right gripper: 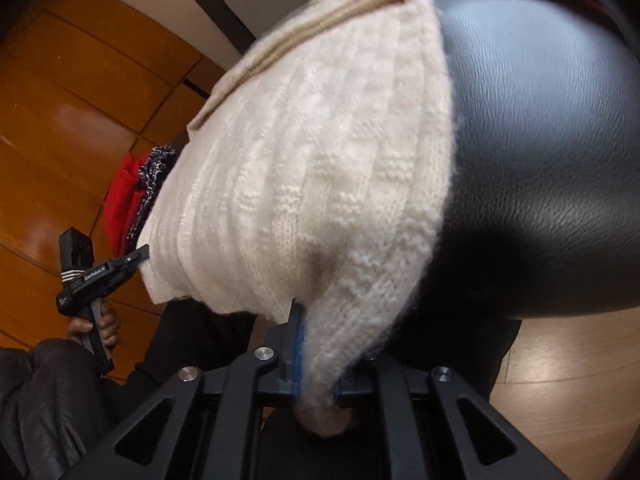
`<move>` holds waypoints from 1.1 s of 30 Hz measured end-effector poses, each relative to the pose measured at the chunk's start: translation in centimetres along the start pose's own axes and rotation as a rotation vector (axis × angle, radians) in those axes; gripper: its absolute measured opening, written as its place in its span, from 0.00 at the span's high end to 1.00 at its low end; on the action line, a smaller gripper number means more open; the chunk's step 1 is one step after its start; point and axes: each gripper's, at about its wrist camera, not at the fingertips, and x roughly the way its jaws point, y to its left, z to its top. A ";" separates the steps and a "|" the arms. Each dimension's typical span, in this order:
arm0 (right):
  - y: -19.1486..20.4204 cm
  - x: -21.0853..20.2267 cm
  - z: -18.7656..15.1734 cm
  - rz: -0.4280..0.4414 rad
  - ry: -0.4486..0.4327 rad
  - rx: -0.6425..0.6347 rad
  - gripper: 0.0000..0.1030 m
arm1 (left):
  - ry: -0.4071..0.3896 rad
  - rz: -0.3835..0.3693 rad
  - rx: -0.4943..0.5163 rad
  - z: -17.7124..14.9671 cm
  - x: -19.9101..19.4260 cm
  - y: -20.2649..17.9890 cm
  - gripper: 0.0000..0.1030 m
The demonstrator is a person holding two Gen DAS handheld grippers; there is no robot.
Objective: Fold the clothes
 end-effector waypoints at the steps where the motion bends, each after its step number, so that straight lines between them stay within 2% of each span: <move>1: 0.3 -0.2 0.1 0.000 -0.006 -0.010 0.92 | 0.004 -0.032 -0.011 0.2 -0.1 -0.1 0.88; 4: 1.1 -0.9 0.6 0.005 -0.026 -0.038 0.92 | 0.005 -0.160 -0.037 1.4 -0.7 -0.9 0.89; 6: 1.7 -1.4 1.8 0.048 -0.060 -0.049 0.92 | -0.016 -0.243 -0.019 2.9 -1.6 -2.0 0.89; 13: 3.4 -3.1 7.4 0.175 -0.201 -0.069 0.92 | -0.126 -0.433 -0.035 9.4 -2.9 -4.0 0.89; 15: 3.7 -3.4 9.9 0.195 -0.241 -0.076 0.92 | -0.156 -0.460 -0.046 11.5 -2.5 -4.3 0.89; 19: 3.9 -3.3 15.1 0.210 -0.302 -0.095 0.92 | -0.192 -0.462 -0.075 15.9 -0.2 -4.4 0.89; 26: 0.4 0.4 24.4 0.118 -0.305 -0.043 0.92 | -0.182 -0.359 -0.126 24.2 7.4 -2.8 0.89; 30: -3.5 4.3 27.8 0.054 -0.242 0.060 0.92 | -0.079 -0.258 -0.203 25.8 14.0 -0.3 0.89; 31: -4.4 5.2 27.7 0.041 -0.218 0.080 0.92 | -0.055 -0.252 -0.218 25.6 15.3 0.4 0.89; 33: -5.9 6.7 27.4 0.022 -0.178 0.114 0.95 | -0.069 -0.291 -0.232 24.7 15.5 1.2 0.89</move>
